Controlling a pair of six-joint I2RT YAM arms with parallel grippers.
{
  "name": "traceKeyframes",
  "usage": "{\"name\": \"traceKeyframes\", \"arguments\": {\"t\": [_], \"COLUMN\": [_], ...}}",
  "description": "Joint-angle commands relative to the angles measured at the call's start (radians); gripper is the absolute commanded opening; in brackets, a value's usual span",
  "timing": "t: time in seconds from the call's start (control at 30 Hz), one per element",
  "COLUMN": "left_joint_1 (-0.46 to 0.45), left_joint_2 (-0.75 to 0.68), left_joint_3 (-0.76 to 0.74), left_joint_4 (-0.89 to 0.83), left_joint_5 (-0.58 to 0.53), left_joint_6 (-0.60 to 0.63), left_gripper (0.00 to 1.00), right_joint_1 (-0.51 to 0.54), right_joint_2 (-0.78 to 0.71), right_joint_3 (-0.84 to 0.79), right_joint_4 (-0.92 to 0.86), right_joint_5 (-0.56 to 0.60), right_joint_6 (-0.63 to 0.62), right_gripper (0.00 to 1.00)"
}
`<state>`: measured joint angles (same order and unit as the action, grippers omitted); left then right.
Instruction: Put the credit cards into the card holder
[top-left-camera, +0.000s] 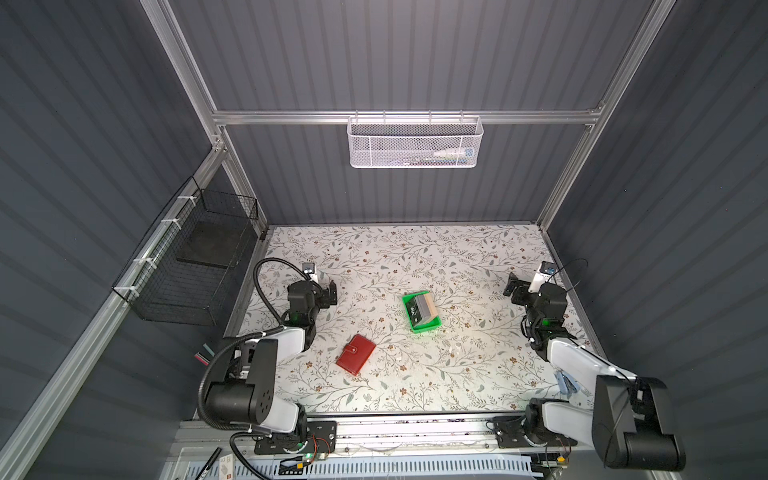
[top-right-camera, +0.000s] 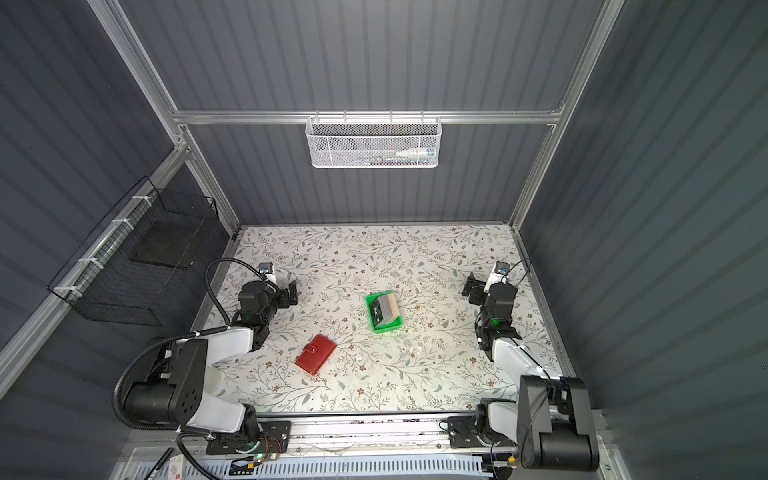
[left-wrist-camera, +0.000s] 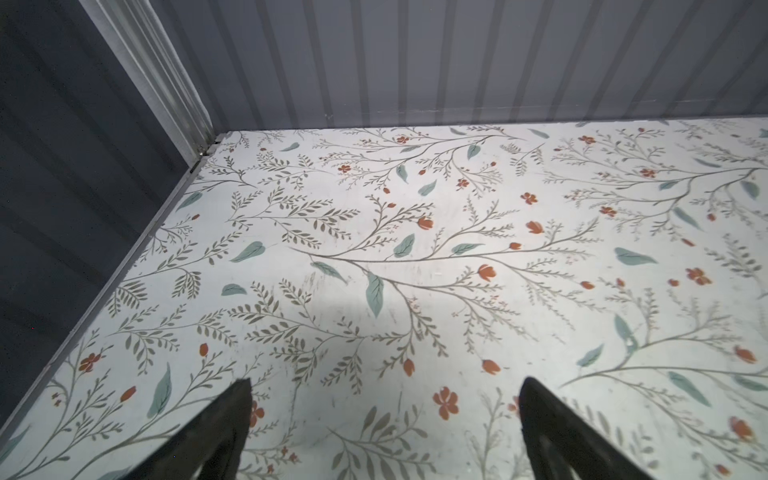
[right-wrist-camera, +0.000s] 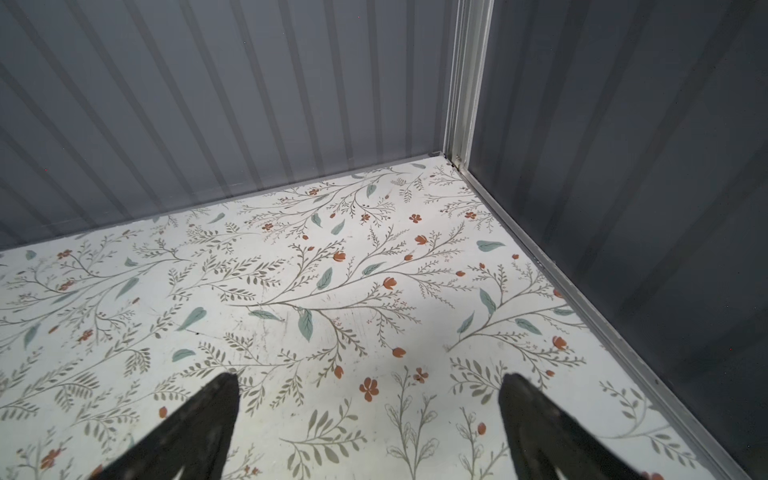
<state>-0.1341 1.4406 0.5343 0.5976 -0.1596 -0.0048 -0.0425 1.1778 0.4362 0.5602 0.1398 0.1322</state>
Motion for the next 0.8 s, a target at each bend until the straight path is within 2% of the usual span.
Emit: {"name": "traceKeyframes", "arguments": {"t": [0.0,0.17,0.33,0.43,0.53,0.67,0.77], "left_joint_1": [-0.009,-0.062,-0.118,-0.162,-0.209,-0.251,-0.261], "left_joint_2": [-0.074,-0.139,-0.229,-0.282,-0.343,-0.405,-0.418], "left_joint_3": [0.074,0.133,0.144,0.136,0.130,0.126,0.137], "left_joint_4": [-0.240,-0.451,-0.610,-0.679,-0.754,-0.863,-0.964], "left_joint_5": [0.001,0.106,0.184,0.238,0.238,0.216,0.217], "left_joint_6": [-0.100,-0.217,-0.303,-0.320,-0.349,-0.422,-0.466], "left_gripper": [1.00,1.00,1.00,1.00,1.00,1.00,1.00], "right_joint_1": [0.026,0.070,0.204,0.248,0.318,0.442,0.461], "right_joint_2": [-0.067,-0.132,-0.175,-0.187,-0.222,-0.251,-0.237], "right_joint_3": [0.056,0.151,0.167,0.187,0.170,0.177,0.192], "right_joint_4": [-0.203,-0.479,-0.604,-0.699,-0.730,-0.809,-0.850], "right_joint_5": [0.013,0.020,-0.004,-0.092,-0.144,-0.041,-0.108], "right_joint_6": [0.071,0.246,0.278,0.357,0.421,0.501,0.532], "right_gripper": [0.99,0.99,0.99,0.99,0.99,0.99,0.99]}}
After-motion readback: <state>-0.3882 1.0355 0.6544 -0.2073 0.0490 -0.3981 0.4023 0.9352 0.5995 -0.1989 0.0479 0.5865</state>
